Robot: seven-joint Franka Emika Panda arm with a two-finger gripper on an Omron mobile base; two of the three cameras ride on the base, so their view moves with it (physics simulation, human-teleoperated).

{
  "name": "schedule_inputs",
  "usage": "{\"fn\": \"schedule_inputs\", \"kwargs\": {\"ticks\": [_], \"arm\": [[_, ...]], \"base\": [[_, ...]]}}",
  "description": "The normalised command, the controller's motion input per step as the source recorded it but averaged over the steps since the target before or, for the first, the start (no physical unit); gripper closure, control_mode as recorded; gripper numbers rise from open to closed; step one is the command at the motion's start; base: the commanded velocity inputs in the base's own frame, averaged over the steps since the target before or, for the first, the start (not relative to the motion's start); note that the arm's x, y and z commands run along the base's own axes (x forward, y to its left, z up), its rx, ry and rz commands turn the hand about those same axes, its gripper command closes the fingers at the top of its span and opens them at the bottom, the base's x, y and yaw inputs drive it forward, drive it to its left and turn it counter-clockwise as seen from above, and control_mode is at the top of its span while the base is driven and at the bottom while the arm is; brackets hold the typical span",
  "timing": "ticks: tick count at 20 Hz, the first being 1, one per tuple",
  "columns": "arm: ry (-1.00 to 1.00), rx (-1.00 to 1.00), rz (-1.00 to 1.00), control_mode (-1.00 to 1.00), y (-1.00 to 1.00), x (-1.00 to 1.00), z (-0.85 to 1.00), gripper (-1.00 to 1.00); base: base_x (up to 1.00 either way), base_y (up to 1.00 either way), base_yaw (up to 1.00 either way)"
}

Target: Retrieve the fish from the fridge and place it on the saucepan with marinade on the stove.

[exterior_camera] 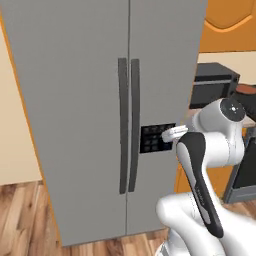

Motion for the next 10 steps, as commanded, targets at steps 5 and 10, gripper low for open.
{"fn": "schedule_inputs", "kwargs": {"ticks": [5, 10], "arm": [[0.00, 0.00, 0.00, 1.00, 0.00, 0.00, 0.00, -1.00], [0.00, 0.00, 0.00, 1.00, 0.00, 0.00, 0.00, -1.00]], "base": [[-0.01, 0.92, -0.01], [0.00, 0.10, 0.00]]}}
